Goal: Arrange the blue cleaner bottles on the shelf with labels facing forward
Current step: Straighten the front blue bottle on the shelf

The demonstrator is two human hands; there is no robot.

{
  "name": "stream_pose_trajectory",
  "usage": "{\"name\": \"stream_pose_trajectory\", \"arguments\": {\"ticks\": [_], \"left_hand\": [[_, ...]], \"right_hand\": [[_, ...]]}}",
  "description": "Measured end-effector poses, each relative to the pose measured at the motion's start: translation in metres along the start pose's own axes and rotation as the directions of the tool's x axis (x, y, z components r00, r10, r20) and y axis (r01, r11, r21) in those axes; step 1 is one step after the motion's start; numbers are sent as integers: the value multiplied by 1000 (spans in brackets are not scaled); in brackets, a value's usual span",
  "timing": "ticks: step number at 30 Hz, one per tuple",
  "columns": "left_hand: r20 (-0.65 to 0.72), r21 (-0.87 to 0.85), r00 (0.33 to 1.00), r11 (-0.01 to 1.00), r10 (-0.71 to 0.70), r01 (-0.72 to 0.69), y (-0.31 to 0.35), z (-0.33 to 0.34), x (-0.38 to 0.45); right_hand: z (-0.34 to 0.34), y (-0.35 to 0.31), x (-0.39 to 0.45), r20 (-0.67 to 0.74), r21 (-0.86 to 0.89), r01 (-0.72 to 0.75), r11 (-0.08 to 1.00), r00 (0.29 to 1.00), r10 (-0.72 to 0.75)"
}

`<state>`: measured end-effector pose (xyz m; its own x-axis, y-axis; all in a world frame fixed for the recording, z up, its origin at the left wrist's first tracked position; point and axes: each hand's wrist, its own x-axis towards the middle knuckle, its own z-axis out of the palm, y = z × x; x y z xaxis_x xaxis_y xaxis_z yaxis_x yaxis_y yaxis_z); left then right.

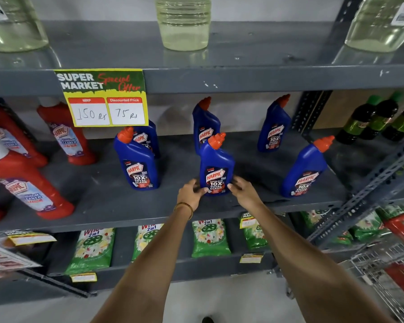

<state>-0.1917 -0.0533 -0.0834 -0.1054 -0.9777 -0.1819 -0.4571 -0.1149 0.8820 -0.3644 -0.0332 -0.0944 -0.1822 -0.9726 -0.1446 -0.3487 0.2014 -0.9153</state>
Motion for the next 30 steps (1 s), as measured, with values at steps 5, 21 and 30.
{"name": "stream_pose_trajectory", "arguments": {"ticks": [5,21,30], "left_hand": [[1,8,1000,1000,11,-11,-1,2,-17],[8,36,999,999,37,-37,-4,3,-33],[1,27,1000,1000,11,-11,-14,-10,-33]], "right_hand": [[0,3,-18,-35,-13,11,1000,999,-12],[-6,1,-40,-27,65,-32,997,999,34],[5,5,-40,-127,144,-134,981,980,152]]}}
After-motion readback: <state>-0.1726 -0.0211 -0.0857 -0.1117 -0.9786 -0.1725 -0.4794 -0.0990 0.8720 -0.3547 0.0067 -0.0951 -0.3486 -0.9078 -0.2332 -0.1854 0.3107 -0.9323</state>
